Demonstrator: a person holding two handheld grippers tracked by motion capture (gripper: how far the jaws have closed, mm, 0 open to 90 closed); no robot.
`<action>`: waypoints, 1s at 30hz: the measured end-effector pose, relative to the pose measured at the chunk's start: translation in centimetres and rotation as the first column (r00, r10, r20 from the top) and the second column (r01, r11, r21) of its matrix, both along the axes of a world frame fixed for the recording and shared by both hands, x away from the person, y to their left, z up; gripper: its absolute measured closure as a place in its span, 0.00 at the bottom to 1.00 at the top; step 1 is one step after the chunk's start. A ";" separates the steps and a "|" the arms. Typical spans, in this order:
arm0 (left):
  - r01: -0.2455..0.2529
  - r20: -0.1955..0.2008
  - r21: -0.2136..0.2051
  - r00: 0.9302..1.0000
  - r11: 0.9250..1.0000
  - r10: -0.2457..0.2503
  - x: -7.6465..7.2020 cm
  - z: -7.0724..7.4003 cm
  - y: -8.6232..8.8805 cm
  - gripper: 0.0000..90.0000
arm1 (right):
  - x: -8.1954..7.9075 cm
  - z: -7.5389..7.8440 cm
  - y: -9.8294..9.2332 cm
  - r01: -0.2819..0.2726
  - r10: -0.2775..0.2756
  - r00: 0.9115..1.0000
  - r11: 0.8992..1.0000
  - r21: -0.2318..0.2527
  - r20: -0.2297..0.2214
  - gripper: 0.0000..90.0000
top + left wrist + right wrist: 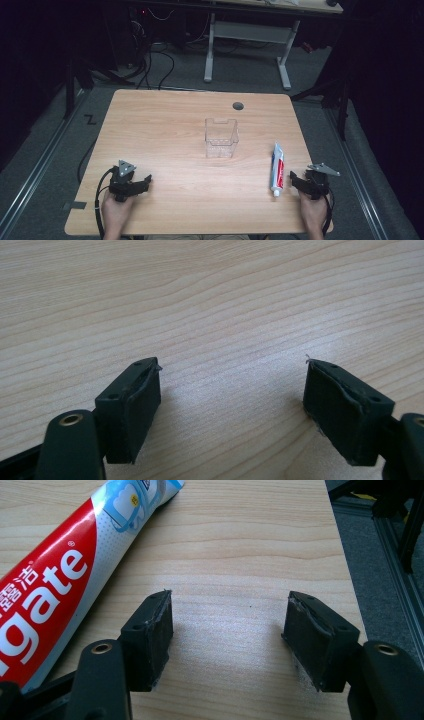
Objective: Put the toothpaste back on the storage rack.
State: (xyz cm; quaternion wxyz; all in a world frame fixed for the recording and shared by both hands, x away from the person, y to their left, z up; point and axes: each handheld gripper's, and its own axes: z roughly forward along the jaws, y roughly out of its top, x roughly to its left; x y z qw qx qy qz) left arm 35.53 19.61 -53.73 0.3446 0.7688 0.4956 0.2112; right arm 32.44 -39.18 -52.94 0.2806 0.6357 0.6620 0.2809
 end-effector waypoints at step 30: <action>-0.104 -0.009 0.005 0.995 0.995 0.104 0.4 0.0 -1.0 0.21 | 0.0 0.0 0.2 -0.029 0.029 1.000 1.000 0.007 0.000 0.41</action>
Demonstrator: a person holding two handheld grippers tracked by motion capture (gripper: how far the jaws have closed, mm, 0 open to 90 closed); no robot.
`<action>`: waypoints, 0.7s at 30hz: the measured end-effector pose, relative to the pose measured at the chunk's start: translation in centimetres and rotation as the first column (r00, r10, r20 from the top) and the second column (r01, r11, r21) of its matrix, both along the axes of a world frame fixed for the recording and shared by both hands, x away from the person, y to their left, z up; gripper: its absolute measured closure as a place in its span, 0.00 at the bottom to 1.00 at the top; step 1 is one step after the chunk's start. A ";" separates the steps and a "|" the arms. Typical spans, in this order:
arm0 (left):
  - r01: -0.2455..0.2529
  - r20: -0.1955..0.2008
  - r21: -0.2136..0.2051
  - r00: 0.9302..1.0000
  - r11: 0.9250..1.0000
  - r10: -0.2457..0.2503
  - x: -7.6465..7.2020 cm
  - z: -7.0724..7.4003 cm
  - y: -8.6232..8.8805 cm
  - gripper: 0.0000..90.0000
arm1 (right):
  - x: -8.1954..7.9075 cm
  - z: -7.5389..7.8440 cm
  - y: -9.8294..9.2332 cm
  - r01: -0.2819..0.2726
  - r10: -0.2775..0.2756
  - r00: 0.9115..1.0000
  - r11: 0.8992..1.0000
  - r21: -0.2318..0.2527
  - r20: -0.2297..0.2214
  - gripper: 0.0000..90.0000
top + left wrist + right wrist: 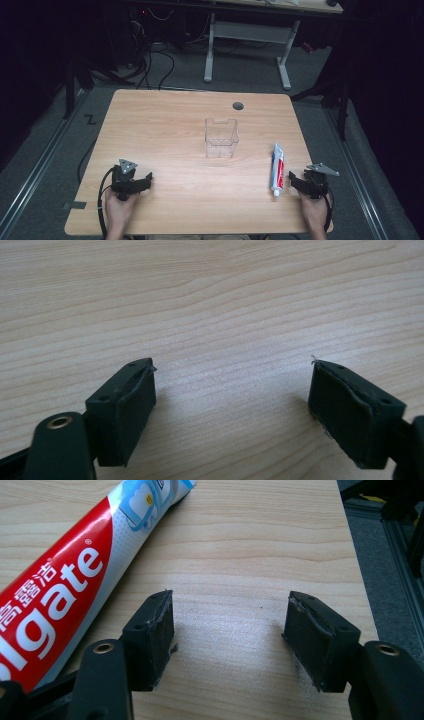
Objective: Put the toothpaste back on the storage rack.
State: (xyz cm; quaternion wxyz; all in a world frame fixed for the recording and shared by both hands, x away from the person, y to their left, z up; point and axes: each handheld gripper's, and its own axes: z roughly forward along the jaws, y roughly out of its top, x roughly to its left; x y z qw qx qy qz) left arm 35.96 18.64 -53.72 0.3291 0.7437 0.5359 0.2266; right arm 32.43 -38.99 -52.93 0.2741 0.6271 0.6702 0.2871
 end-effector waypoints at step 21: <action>0.037 -0.002 0.001 0.999 0.999 -0.037 -0.1 0.0 -0.5 0.18 | -0.3 0.0 0.4 0.016 -0.016 1.000 1.000 -0.004 0.008 0.51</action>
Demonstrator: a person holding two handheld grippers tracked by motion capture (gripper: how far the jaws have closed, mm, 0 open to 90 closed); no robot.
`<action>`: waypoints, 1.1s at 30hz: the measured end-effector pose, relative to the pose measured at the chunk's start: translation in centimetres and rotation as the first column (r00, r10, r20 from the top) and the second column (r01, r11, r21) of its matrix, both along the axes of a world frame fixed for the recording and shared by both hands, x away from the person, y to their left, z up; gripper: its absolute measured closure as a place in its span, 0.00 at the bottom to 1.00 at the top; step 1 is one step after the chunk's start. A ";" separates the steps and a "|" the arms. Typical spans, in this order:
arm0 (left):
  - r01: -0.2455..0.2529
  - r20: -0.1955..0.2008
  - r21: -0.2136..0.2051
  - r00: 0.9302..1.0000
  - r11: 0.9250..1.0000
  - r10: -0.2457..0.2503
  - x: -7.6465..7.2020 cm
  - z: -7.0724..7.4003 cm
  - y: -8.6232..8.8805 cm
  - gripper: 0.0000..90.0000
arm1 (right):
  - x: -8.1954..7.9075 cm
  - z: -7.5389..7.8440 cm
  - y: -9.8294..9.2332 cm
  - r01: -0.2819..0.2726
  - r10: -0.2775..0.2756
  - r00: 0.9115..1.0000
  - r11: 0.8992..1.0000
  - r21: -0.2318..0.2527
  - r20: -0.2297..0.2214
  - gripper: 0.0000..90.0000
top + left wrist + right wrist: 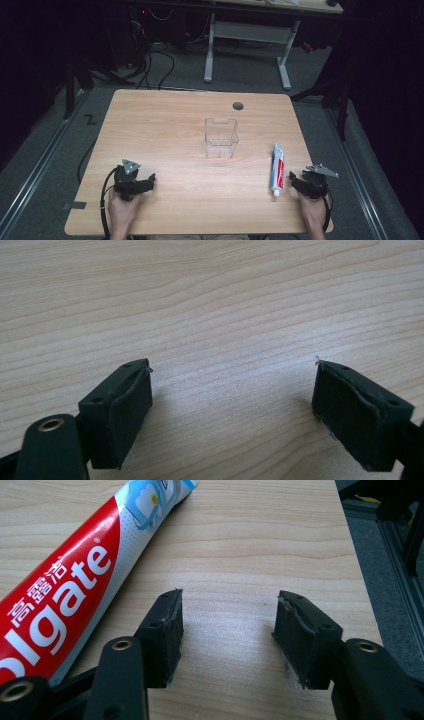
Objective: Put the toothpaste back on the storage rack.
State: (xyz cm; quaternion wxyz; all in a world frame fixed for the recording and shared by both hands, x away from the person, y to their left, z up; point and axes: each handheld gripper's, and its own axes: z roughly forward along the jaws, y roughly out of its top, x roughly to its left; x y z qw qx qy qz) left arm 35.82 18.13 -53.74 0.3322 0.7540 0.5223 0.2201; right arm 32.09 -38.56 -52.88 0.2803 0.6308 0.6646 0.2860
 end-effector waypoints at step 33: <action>-0.003 0.001 -0.001 1.000 1.000 0.003 -0.1 0.0 -0.1 0.19 | -3.1 1.7 1.0 -0.079 0.079 0.996 0.997 0.019 0.030 0.61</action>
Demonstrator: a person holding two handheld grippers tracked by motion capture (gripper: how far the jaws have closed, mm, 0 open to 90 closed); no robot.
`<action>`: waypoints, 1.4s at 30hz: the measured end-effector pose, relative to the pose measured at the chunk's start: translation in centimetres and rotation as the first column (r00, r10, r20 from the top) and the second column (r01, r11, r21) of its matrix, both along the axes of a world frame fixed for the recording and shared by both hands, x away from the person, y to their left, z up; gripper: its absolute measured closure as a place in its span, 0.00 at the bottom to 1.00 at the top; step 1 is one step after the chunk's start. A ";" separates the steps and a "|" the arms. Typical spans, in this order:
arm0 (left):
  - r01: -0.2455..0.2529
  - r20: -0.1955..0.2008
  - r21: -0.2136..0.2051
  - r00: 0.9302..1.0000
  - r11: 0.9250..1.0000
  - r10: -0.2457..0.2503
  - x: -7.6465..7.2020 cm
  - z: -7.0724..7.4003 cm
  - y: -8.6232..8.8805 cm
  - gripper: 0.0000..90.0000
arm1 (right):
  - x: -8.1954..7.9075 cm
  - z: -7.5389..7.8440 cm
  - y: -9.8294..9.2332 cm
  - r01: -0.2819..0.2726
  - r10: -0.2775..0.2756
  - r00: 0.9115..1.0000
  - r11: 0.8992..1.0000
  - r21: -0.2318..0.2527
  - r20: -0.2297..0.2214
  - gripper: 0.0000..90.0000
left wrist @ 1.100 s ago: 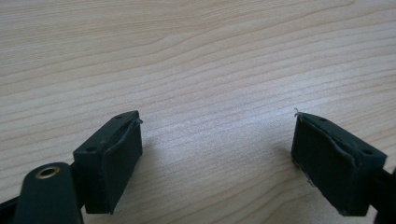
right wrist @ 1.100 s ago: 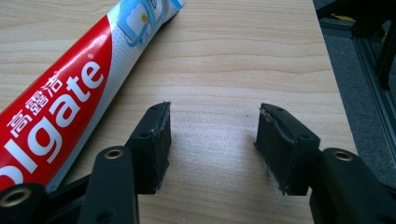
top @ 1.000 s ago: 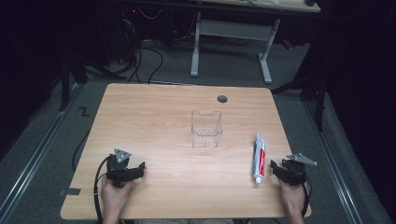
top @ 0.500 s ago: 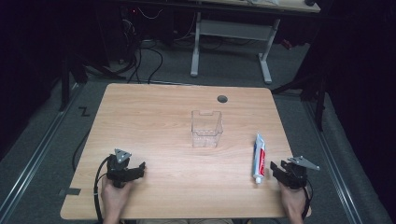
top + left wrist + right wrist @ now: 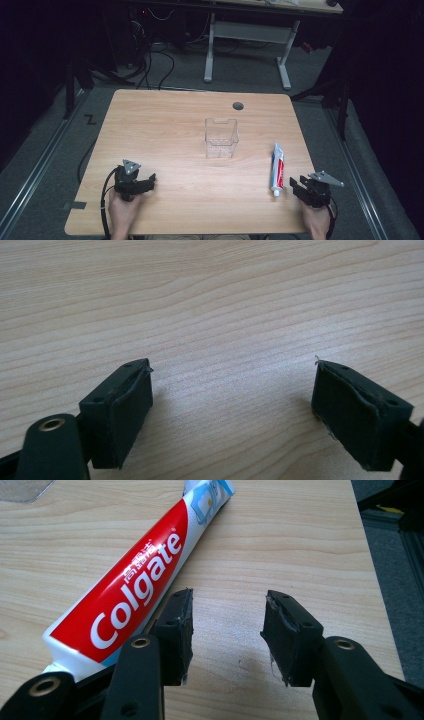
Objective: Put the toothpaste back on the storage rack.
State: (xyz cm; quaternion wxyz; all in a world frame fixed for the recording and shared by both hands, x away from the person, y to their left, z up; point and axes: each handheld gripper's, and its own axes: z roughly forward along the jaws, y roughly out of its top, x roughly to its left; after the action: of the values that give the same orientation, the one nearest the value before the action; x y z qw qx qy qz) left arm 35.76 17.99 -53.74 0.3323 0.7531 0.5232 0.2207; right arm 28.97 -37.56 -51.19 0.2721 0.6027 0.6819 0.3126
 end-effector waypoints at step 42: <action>-0.002 0.000 0.000 1.000 1.000 0.002 0.0 0.0 0.0 0.19 | 7.7 4.8 4.0 -0.065 0.059 0.986 0.997 -0.035 -0.153 0.52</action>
State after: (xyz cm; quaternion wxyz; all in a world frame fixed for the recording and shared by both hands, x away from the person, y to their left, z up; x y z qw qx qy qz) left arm 35.75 18.00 -53.73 0.3322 0.7524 0.5242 0.2210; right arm 36.66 -33.54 -46.39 0.2216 0.5975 0.7253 0.2606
